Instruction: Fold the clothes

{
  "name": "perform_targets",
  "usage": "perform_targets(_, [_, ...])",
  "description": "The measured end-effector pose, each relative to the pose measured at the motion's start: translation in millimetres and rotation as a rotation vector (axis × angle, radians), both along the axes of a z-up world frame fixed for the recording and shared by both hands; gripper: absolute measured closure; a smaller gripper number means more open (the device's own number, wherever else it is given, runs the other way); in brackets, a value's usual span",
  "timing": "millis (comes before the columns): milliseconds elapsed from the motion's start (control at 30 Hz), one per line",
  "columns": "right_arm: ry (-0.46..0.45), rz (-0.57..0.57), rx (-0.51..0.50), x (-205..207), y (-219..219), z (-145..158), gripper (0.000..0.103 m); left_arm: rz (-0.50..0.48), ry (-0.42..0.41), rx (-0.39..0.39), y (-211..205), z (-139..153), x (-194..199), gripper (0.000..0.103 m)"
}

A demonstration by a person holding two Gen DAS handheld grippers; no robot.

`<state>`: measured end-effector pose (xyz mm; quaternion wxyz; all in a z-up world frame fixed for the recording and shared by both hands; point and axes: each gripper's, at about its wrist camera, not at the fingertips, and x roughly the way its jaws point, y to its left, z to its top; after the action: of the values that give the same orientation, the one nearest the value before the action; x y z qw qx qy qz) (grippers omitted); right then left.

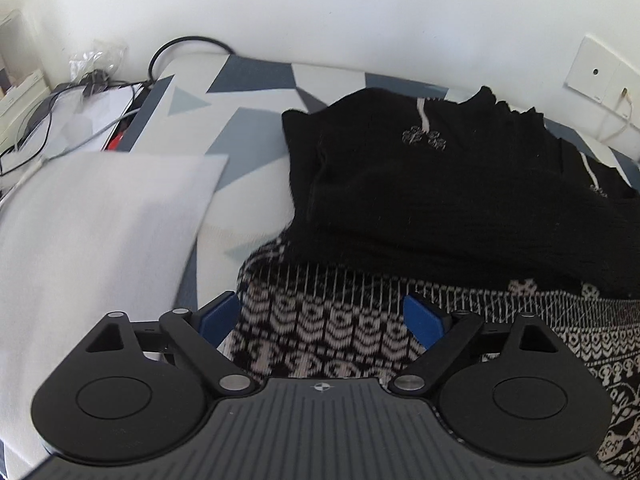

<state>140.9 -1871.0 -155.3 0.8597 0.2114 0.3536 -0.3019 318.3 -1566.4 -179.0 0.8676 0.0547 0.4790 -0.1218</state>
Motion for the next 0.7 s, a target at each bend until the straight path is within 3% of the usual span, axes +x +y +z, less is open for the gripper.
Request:
perform_targets(133, [-0.002,0.023,-0.05,19.7,-7.2,-2.4,0.004,0.006,-0.024,0.01,-9.7,-1.0,3.1,0.008])
perform_targets(233, [-0.074,0.008,-0.08,34.0,-12.9,-2.8,0.001,0.007,-0.045,0.017,-21.7,-2.2,9.4,0.001])
perform_targets(433, [0.092,0.115,-0.154,68.7,-7.4,-26.9,0.001,0.006,-0.072,0.022,-40.2,-8.6,14.8,0.001])
perform_targets(700, [0.066,0.14,-0.103,64.3,-12.2,-43.1,0.001,-0.002,-0.044,0.004,-41.7,-24.2,0.7,0.0])
